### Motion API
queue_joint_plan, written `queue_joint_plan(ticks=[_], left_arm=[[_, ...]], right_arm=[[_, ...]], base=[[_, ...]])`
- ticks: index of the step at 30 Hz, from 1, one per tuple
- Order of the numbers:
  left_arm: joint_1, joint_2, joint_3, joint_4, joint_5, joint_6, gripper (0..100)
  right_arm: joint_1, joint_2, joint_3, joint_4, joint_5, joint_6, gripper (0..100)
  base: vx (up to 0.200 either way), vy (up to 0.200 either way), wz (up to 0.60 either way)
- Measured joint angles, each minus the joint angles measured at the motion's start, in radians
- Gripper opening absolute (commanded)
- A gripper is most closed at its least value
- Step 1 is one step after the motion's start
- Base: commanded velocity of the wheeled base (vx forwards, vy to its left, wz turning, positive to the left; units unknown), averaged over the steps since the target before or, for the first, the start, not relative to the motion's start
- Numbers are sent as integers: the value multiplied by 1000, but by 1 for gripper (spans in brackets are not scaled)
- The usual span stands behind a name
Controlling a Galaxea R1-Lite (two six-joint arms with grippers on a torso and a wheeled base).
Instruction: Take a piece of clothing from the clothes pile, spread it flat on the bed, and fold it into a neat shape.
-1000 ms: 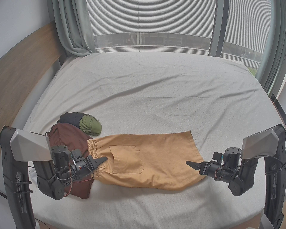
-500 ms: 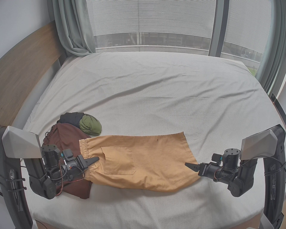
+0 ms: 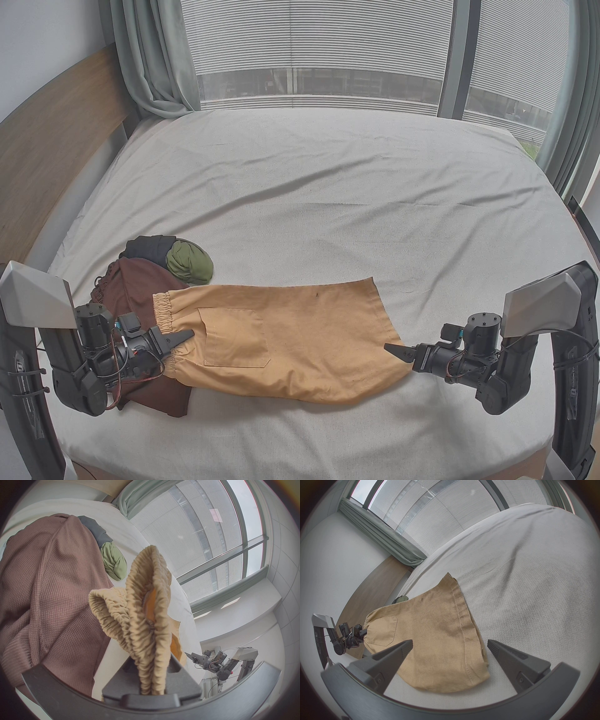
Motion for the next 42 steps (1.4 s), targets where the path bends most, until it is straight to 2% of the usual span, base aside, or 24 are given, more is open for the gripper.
queue_joint_plan(ticks=[11,25,34,42], left_arm=[[-24,-27,1,1,-1,-6,0],[-144,-78,-27,1,14,-86,0],[-211,-92,-59,3,17,-94,0],[-277,-90,-124,3,59,-141,0]], right_arm=[[1,-1,-2,0,0,1,100],[1,-8,-3,0,0,3,100],[3,-13,-4,0,0,4,100],[3,-34,-4,0,0,9,100]], base=[[0,0,0],[0,0,0],[0,0,0],[0,0,0]])
